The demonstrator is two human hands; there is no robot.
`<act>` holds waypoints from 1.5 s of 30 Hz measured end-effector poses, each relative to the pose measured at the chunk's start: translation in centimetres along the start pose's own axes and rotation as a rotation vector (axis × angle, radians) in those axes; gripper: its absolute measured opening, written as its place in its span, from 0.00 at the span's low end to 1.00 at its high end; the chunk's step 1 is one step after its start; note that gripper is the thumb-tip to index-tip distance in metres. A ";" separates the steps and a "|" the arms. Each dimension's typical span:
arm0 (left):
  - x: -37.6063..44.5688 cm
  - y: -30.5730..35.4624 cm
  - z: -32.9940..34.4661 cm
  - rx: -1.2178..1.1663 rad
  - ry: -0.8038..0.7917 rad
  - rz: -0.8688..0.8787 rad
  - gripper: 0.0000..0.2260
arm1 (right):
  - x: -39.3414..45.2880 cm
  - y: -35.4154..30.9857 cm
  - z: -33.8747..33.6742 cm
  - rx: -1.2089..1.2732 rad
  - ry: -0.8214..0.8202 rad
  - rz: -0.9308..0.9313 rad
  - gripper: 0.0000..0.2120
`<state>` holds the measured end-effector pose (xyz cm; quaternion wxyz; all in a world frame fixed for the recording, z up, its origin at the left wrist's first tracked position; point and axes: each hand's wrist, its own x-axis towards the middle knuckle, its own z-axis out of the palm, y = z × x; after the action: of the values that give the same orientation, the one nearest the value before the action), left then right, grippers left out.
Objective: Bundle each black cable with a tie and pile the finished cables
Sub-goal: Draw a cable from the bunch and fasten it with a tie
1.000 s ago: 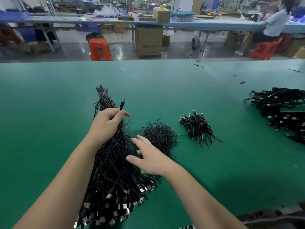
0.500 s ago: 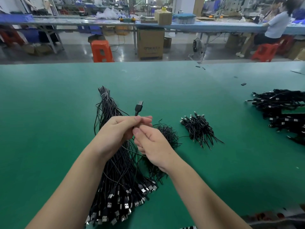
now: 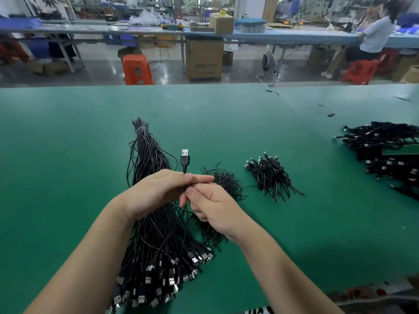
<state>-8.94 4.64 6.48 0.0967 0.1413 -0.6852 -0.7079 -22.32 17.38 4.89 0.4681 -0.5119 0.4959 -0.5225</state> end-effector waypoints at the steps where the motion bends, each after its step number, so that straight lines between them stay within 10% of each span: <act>1: 0.1 0.0 -0.1 -0.005 -0.014 -0.012 0.27 | 0.0 0.0 0.0 0.024 -0.009 0.007 0.16; 7: 0.5 0.3 0.8 0.030 0.137 0.134 0.19 | 0.1 1.2 0.4 0.257 -0.005 0.078 0.18; 10: 1.0 1.7 1.5 -0.398 0.282 0.358 0.22 | 0.5 2.4 0.7 0.490 -0.016 0.164 0.20; 13: 0.0 3.1 0.8 -0.663 0.043 0.337 0.20 | 0.9 3.6 0.5 0.795 -0.001 0.254 0.20; 18: -1.3 2.3 0.0 0.047 -0.246 -0.248 0.21 | 1.0 4.0 -0.3 0.907 0.089 0.312 0.20; 24: -0.5 -0.8 0.3 0.426 0.220 -0.442 0.16 | 0.7 3.2 -0.7 0.881 0.076 0.258 0.19; 34: 2.8 -0.6 1.8 -0.793 0.759 0.210 0.21 | 0.3 5.5 1.3 0.652 0.050 0.289 0.17; 39: 1.1 -0.3 0.4 -0.609 0.533 0.119 0.18 | 0.1 6.0 -0.9 0.860 0.137 0.350 0.17; 45: -2.1 -0.4 -1.0 0.184 -0.222 -0.233 0.20 | 0.1 4.4 -1.8 0.849 0.015 0.333 0.16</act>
<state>-6.64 4.45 6.21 -0.0755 0.1492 -0.7323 -0.6601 -24.24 17.03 0.52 0.7103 -0.1842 0.3170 -0.6009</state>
